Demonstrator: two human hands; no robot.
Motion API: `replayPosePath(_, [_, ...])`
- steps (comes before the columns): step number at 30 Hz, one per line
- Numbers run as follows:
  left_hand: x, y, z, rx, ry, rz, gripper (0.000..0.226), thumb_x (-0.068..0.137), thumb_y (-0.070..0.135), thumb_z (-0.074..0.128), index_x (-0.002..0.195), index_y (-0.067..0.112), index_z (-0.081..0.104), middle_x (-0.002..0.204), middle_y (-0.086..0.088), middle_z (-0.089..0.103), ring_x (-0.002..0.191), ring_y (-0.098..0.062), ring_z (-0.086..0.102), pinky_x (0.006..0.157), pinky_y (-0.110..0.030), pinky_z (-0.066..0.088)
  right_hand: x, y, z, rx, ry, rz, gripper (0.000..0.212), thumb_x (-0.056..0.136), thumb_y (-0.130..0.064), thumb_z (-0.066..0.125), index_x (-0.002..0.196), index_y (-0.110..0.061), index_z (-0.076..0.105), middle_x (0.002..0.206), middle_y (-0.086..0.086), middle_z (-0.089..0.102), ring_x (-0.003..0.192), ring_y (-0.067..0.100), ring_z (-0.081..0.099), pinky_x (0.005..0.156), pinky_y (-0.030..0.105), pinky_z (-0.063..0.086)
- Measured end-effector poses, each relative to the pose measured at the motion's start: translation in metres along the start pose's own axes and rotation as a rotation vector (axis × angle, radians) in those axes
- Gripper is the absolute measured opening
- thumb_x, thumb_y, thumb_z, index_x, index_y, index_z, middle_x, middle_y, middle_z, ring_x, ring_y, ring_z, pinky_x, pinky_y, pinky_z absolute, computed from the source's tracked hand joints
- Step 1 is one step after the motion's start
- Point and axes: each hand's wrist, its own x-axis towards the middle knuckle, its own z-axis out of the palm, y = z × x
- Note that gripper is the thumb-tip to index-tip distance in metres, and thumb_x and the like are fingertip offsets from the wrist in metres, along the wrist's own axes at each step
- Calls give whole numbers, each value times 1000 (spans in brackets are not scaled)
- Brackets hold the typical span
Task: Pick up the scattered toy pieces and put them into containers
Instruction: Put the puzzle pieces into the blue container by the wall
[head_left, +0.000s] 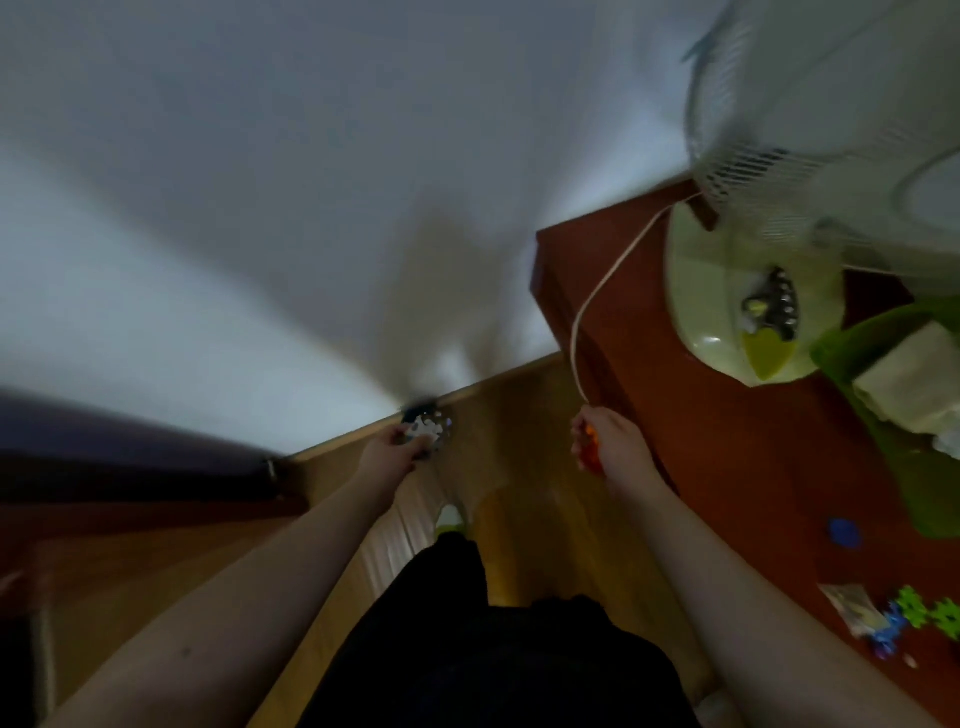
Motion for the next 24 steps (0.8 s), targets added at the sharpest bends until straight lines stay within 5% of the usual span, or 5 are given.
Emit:
replayPosePath(13, [114,-49,-49,158,158,-17,26,81,15,73,102,14,58,95,-3,66,83,-17,67,77,-37,58,91,37,105,-245,-101,46,28,99,-26,49,90,-4,65,72,4,58,67,17,54,59,27,42])
replayPosePath(24, [259,-140,2,-115,236,-226,27,86,15,68,110,13,55,103,-7,62,97,-24,62,91,-39,53,170,133,116,-395,-49,0,28,97,-28,52,79,-11,65,65,3,60,62,18,54,59,33,41])
